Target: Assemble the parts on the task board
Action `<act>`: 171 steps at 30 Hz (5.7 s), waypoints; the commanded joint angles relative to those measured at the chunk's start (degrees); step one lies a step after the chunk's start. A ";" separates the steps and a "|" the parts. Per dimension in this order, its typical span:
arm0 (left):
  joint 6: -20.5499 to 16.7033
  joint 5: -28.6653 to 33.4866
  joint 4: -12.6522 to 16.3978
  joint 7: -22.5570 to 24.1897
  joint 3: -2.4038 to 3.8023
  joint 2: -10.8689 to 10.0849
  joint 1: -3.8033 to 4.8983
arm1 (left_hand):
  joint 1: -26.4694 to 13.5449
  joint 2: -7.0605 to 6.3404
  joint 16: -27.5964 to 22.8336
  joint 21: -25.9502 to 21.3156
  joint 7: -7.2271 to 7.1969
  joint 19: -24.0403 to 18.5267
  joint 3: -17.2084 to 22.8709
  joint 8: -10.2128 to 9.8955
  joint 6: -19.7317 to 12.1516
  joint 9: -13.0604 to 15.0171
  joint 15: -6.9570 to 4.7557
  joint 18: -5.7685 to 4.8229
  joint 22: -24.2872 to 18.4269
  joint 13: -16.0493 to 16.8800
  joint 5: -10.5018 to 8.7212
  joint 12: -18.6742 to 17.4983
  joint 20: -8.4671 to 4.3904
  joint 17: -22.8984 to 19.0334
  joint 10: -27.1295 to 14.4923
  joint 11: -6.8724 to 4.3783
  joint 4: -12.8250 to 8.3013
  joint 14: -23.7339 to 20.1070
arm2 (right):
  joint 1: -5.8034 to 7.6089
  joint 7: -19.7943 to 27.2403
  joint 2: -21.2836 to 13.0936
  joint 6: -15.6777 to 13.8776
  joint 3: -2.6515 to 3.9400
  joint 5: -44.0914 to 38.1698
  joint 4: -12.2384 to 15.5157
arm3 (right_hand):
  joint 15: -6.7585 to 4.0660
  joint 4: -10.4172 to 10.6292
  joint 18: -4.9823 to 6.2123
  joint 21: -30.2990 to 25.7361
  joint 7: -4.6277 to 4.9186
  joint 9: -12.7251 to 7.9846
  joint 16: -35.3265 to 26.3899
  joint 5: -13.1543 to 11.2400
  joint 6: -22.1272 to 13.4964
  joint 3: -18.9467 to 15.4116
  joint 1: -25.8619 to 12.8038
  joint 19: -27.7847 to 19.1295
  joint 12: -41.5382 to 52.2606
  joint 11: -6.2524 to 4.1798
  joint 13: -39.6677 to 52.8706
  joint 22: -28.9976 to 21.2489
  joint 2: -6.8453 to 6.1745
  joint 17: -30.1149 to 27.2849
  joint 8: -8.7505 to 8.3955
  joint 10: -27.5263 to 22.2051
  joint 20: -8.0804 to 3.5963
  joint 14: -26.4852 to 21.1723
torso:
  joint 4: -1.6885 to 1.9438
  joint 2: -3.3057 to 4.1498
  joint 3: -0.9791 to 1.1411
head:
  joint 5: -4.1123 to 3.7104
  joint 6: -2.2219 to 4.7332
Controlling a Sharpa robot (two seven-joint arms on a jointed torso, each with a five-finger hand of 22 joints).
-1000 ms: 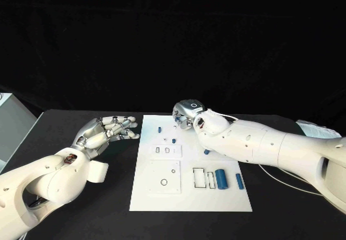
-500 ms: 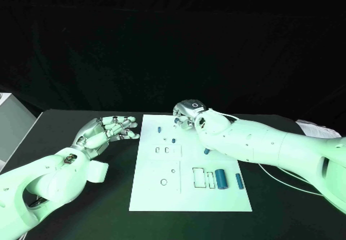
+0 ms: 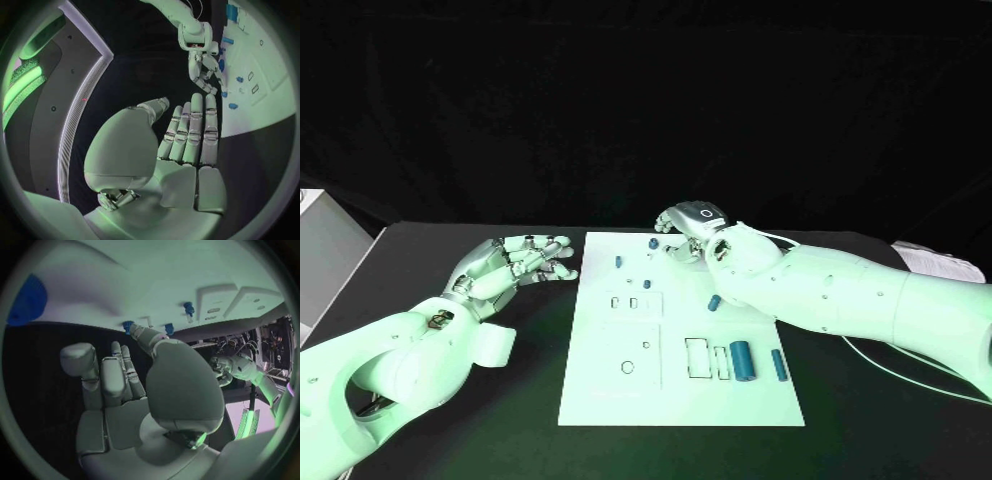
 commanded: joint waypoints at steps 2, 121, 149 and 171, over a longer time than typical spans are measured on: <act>1.22 -0.23 -0.34 0.41 0.04 -0.16 0.00 | 0.04 -0.52 0.39 0.08 0.46 -0.40 0.42 -0.11 0.00 0.05 0.06 0.57 0.09 0.07 -0.05 -0.17 -0.06 0.07 -0.07 0.13 0.04 -0.41 | 0.19 -0.24 -3.57 -1.66 0.49 4.70 3.67 | -0.84 1.26 0.25 1.20 -0.14 -0.05 0.63 0.68 0.83 1.44 0.05 0.79 3.04 -1.22 1.85 2.01 -0.67 1.27 -0.09 7.68 -0.73 0.32 | -0.51 -0.03 0.35 | -0.24 0.54; 2.11 -0.79 -1.47 0.04 0.03 0.16 -0.37 | 0.18 -0.52 0.75 0.18 0.44 -0.60 0.58 -0.09 -0.01 0.08 0.07 0.59 0.14 0.09 -0.02 -0.12 0.00 0.17 -0.10 0.13 -0.11 -0.81 | 1.06 -4.81 -5.66 1.99 0.78 2.06 12.10 | -1.01 5.28 -4.94 25.28 -0.31 0.65 17.45 12.23 2.89 -0.87 0.36 7.24 85.91 -2.20 84.31 32.49 0.11 33.63 3.97 30.60 -0.71 6.18 | -1.17 0.14 0.93 | -0.78 0.34; 2.25 -0.87 -1.88 -0.01 0.03 0.57 -0.38 | 0.12 -0.49 0.99 0.24 0.44 -0.73 0.64 -0.08 -0.01 0.10 0.10 0.60 0.17 0.10 -0.03 -0.10 0.05 0.22 -0.11 0.14 -0.08 -1.01 | -1.04 -5.65 2.16 3.36 0.03 -0.02 4.75 | -1.03 5.23 -4.93 25.26 -0.31 0.60 17.45 12.02 2.69 -0.78 0.11 7.23 85.91 -2.22 84.31 32.48 0.00 33.63 3.83 30.60 -0.75 6.18 | -1.33 0.16 0.98 | 0.18 -0.62; 2.22 -0.90 -1.90 -0.15 0.03 0.59 -0.38 | 0.08 -0.52 1.20 0.32 0.47 -0.82 0.67 -0.09 -0.06 0.10 0.12 0.62 0.21 0.10 -0.03 -0.11 0.08 0.26 -0.16 0.16 -0.09 -1.18 | -1.11 -3.83 3.68 3.94 -0.11 1.68 3.30 | -0.59 6.08 -4.94 25.20 0.34 0.03 17.45 9.23 0.92 -1.86 -2.64 7.19 85.91 -1.64 84.31 32.49 -0.68 33.63 2.42 30.60 -0.46 6.18 | -1.34 0.16 1.05 | 0.33 -0.68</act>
